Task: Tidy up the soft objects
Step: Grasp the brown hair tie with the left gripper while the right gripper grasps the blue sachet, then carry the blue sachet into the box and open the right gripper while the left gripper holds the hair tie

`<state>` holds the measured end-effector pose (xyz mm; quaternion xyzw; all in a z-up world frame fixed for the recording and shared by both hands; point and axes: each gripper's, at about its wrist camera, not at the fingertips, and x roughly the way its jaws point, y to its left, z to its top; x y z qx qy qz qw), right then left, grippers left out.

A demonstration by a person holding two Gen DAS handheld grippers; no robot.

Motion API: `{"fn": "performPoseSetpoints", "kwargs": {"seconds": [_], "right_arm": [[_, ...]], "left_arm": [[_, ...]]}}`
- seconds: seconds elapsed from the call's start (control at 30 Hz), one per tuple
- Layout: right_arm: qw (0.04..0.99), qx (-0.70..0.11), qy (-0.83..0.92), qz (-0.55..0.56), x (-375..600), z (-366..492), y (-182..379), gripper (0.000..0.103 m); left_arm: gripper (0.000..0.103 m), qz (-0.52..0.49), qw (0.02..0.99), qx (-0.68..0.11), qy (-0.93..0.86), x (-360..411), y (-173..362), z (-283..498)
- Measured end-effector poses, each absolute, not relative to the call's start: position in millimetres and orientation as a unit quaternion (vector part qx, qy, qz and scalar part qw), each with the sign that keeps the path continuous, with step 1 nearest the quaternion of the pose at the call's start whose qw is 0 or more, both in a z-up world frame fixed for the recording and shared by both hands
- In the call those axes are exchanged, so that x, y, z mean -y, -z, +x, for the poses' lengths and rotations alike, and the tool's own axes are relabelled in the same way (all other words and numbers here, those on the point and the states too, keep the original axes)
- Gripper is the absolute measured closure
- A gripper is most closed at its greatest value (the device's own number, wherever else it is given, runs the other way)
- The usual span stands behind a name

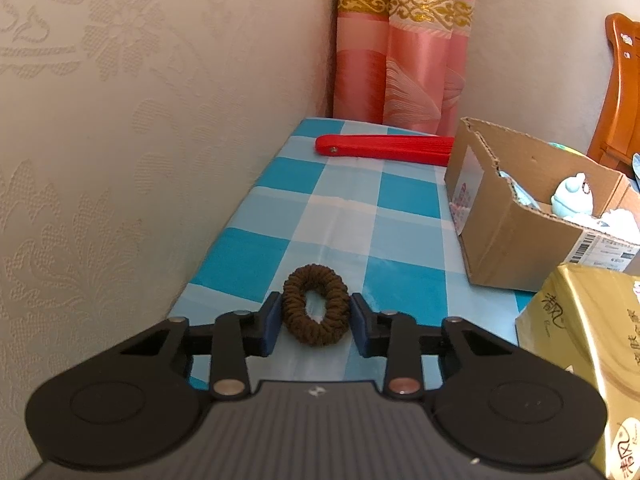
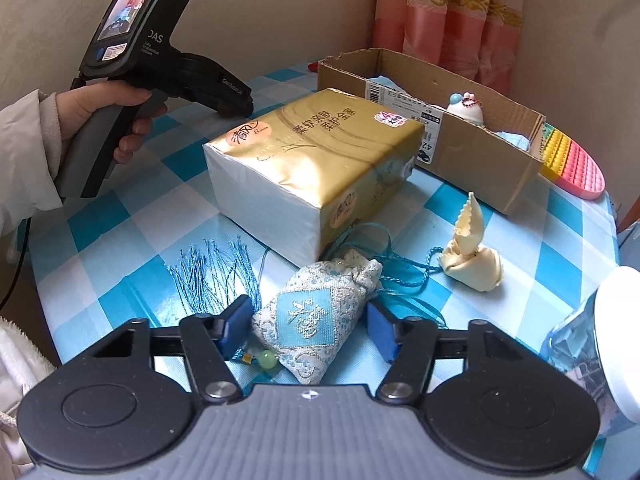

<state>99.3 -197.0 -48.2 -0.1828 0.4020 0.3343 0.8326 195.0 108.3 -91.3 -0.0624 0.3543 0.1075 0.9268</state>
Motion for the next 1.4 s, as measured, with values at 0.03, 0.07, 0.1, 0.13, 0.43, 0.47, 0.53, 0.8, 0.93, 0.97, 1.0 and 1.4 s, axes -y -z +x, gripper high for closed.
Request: {"fn": "performPoseSetpoints", "kwargs": {"seconds": [0.03, 0.07, 0.1, 0.13, 0.43, 0.47, 0.53, 0.8, 0.93, 0.97, 1.0, 1.4], "right_arm": [[0.832, -0.403, -0.334, -0.183, 197, 99, 48, 0.046], [0.833, -0.403, -0.333, -0.182, 198, 98, 47, 0.049], [0.833, -0.404, -0.332, -0.181, 198, 98, 46, 0.053], [0.833, -0.405, -0.331, -0.181, 198, 98, 46, 0.055], [0.840, -0.396, -0.323, -0.182, 205, 89, 30, 0.055], [0.841, -0.394, -0.323, -0.183, 206, 88, 28, 0.055], [0.843, -0.390, -0.321, -0.183, 208, 86, 23, 0.055], [0.849, -0.377, -0.326, -0.177, 216, 80, 1, 0.055], [0.853, -0.373, -0.325, -0.168, 221, 82, -13, 0.055], [0.854, -0.372, -0.324, -0.165, 223, 83, -16, 0.055], [0.855, -0.372, -0.325, -0.161, 225, 84, -20, 0.055], [0.867, -0.334, -0.321, -0.184, 218, 120, -70, 0.055]], "left_arm": [[0.072, -0.062, 0.927, -0.355, -0.106, -108, 91, 195], [0.073, -0.063, 0.927, -0.356, -0.105, -108, 91, 194], [0.073, -0.062, 0.926, -0.356, -0.105, -108, 91, 194], [0.074, -0.061, 0.926, -0.357, -0.104, -107, 90, 193], [0.075, -0.057, 0.926, -0.363, -0.087, -106, 77, 175], [0.075, -0.057, 0.926, -0.363, -0.083, -105, 74, 171], [0.075, -0.060, 0.927, -0.363, -0.074, -103, 68, 162], [0.075, -0.044, 0.929, -0.367, -0.029, -82, 42, 129], [0.075, -0.030, 0.931, -0.365, -0.005, -68, 33, 115], [0.075, -0.028, 0.931, -0.364, 0.000, -66, 31, 112], [0.075, -0.028, 0.931, -0.364, 0.007, -63, 29, 109], [0.075, -0.010, 0.936, -0.349, 0.046, -42, 15, 91]]}}
